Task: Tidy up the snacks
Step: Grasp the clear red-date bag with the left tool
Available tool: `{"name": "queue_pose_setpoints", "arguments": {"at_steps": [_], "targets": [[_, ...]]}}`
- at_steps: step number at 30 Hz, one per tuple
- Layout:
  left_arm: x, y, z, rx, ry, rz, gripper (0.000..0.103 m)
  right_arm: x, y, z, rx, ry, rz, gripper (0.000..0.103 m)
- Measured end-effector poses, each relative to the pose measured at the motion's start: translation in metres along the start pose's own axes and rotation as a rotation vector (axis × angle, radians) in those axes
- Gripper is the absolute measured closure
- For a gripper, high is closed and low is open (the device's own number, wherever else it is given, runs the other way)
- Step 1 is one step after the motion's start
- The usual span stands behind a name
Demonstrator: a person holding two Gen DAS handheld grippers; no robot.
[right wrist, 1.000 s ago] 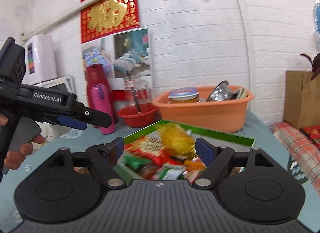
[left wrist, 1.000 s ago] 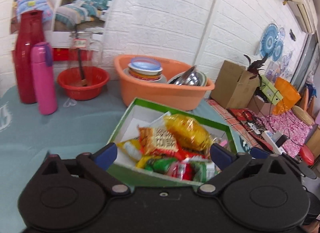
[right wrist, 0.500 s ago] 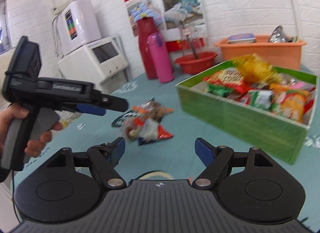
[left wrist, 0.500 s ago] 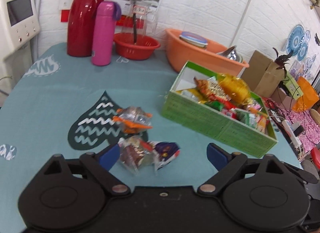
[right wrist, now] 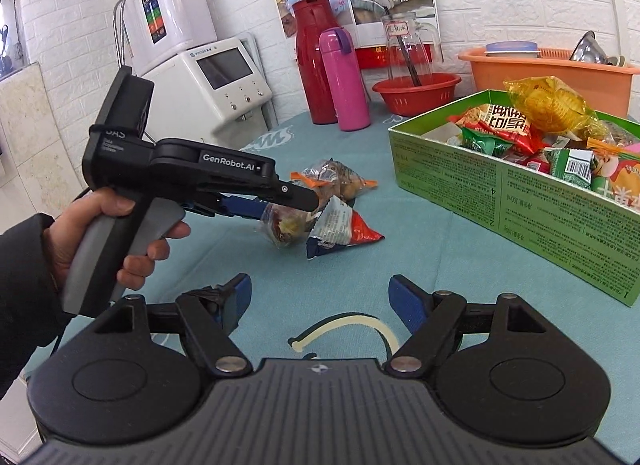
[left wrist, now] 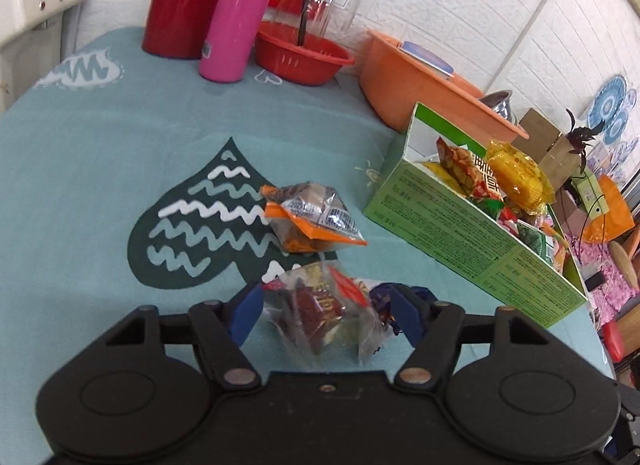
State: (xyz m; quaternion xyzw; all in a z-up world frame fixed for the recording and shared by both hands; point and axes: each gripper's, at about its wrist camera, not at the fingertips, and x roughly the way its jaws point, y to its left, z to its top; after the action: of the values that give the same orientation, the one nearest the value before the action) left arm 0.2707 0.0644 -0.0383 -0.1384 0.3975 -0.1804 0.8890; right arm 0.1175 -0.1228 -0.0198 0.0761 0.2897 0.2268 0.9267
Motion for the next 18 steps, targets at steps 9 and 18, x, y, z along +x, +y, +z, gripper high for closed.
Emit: {"name": "queue_pose_setpoints", "arguments": {"at_steps": [9, 18], "targets": [[-0.008, -0.036, -0.038, 0.035, 0.129, -0.178, 0.037, 0.003, 0.005, -0.007, -0.014, 0.03, 0.017, 0.0], [-0.043, -0.037, -0.052, 0.045, 0.068, -0.154, 0.005, 0.013, 0.014, -0.02, -0.006, 0.077, 0.044, 0.0]]}}
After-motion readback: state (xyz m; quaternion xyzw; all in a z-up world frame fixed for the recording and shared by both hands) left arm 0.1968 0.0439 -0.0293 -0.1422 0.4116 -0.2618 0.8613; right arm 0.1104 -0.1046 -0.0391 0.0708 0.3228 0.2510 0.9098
